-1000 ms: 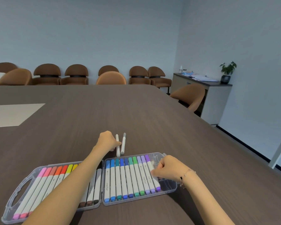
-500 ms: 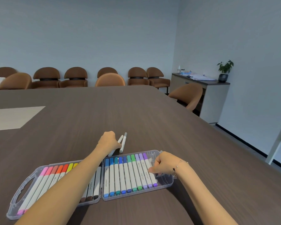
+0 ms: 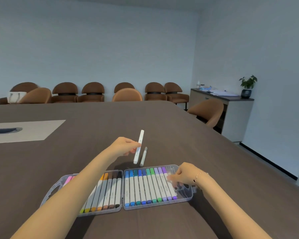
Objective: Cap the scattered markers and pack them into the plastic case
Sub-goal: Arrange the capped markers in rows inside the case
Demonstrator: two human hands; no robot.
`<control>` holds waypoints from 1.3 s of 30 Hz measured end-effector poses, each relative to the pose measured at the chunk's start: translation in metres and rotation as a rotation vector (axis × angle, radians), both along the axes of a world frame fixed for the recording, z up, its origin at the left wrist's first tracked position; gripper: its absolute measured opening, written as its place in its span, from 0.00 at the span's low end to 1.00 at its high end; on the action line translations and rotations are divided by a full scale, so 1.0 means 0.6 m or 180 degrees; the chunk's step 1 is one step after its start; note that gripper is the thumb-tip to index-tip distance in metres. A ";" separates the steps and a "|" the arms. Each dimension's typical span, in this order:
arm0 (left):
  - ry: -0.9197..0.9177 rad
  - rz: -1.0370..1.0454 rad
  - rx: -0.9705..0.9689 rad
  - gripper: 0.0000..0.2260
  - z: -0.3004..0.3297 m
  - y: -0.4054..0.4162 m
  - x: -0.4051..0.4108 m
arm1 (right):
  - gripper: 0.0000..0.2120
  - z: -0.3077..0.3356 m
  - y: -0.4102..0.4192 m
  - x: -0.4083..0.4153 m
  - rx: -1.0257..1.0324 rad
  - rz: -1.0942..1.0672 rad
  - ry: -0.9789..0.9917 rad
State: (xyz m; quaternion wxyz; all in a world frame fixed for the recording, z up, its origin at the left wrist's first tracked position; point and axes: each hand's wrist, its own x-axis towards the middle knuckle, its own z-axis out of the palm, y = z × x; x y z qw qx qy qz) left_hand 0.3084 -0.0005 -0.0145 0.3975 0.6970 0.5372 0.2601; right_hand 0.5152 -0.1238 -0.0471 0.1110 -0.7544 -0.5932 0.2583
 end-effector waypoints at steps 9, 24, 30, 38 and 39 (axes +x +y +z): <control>-0.0143 -0.0792 0.0305 0.05 -0.013 -0.049 0.021 | 0.10 0.032 0.028 -0.052 0.1750 -0.0265 0.1827; -0.0207 -0.1480 0.0255 0.09 -0.051 -0.062 0.041 | 0.10 0.003 0.023 -0.027 0.1426 -0.0520 0.2699; 0.0150 -0.1429 0.0082 0.06 -0.075 -0.037 0.021 | 0.13 0.009 0.023 0.008 0.1052 -0.0753 0.2147; 0.0696 0.0160 0.0627 0.06 -0.115 0.049 0.018 | 0.16 0.000 0.033 0.016 0.0087 -0.0404 0.0715; 0.0742 0.0154 0.0605 0.05 -0.117 0.055 0.026 | 0.16 -0.002 0.036 0.015 0.0133 -0.0423 0.0631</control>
